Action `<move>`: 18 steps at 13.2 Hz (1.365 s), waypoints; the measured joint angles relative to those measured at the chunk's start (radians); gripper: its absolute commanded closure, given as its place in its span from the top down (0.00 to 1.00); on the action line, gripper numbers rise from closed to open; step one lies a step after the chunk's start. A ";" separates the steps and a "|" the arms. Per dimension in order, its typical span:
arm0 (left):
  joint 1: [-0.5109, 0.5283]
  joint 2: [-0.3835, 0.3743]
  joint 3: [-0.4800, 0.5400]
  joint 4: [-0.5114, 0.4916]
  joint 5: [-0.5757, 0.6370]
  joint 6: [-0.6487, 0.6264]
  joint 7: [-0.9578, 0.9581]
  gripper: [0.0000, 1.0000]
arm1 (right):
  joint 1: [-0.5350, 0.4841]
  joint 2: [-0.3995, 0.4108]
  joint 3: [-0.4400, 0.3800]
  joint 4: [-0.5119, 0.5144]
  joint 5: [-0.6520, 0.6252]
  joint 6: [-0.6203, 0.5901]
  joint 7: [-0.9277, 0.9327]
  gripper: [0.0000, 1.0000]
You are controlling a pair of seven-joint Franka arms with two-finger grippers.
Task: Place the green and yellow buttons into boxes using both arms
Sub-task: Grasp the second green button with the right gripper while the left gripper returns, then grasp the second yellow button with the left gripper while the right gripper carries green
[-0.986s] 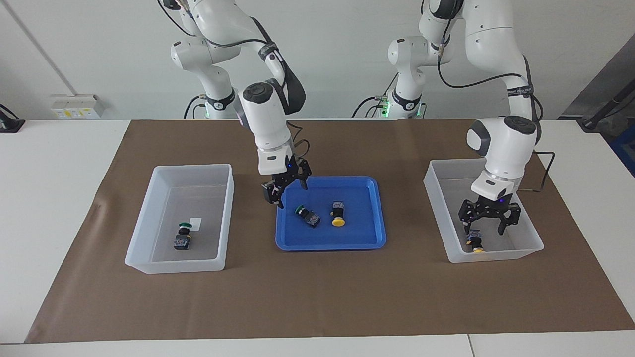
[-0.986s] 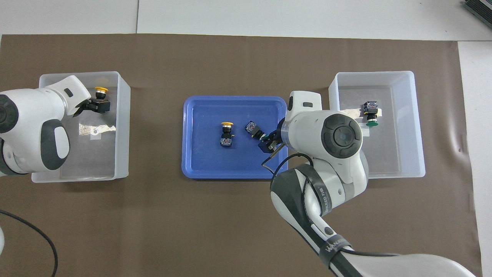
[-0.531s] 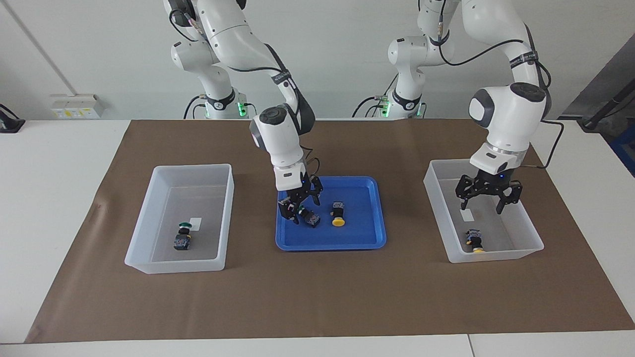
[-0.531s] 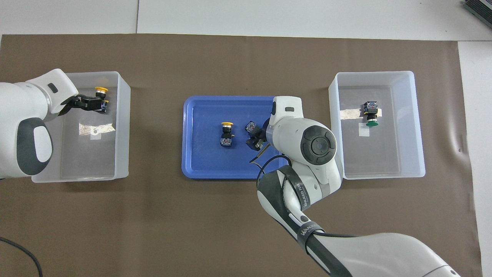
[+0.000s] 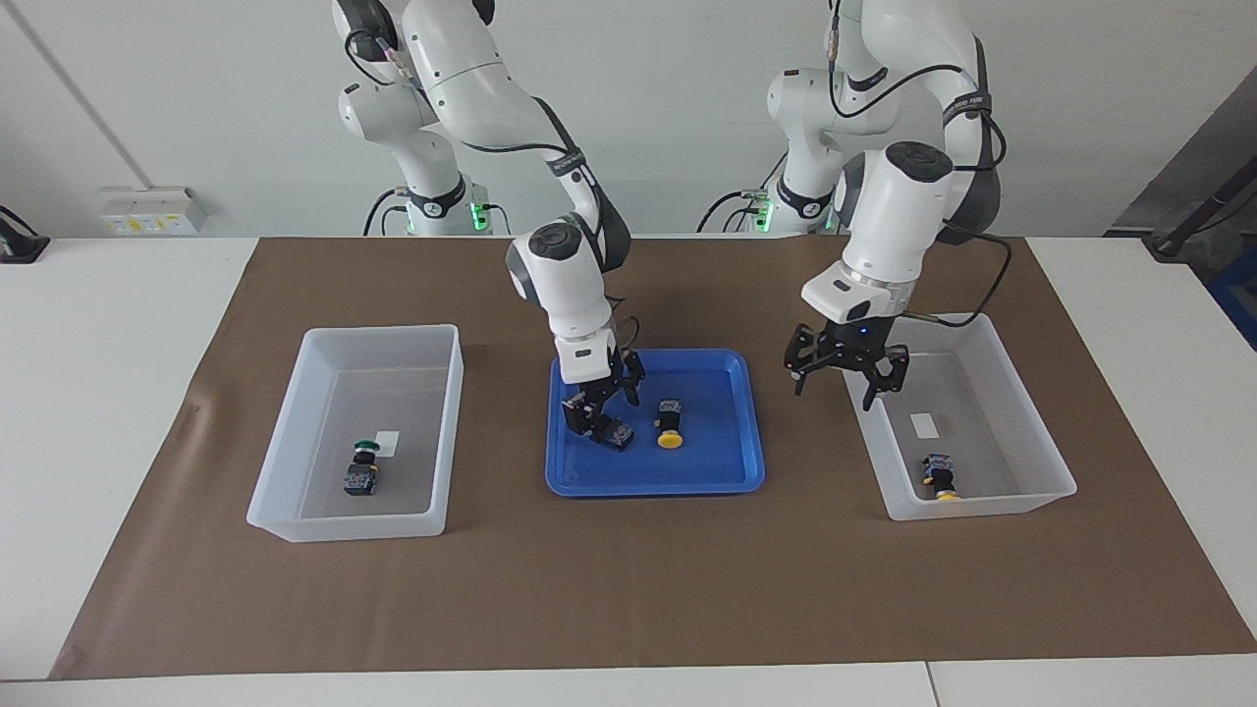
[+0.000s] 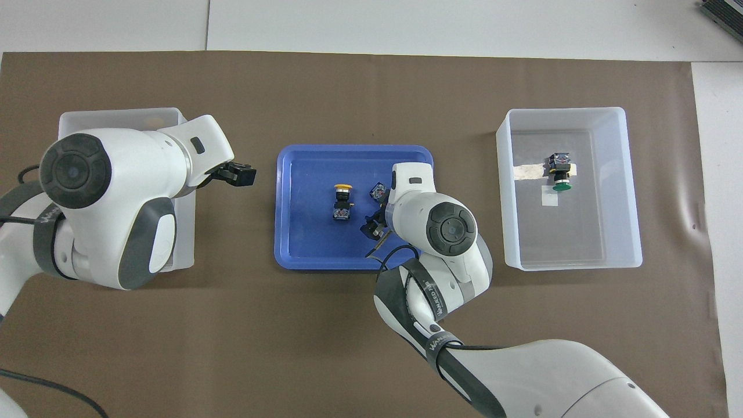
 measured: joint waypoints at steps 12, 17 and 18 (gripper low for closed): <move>-0.248 0.072 -0.003 -0.122 0.000 0.191 -0.323 1.00 | -0.105 -0.253 -0.023 0.041 0.010 -0.377 0.044 0.00; -0.277 0.226 0.000 -0.112 0.000 0.374 -0.472 0.43 | -0.339 -0.389 -0.028 0.035 0.010 -0.543 0.044 0.00; -0.277 0.240 0.003 -0.107 0.000 0.379 -0.477 0.26 | -0.383 -0.390 -0.028 0.029 0.009 -0.545 0.044 0.00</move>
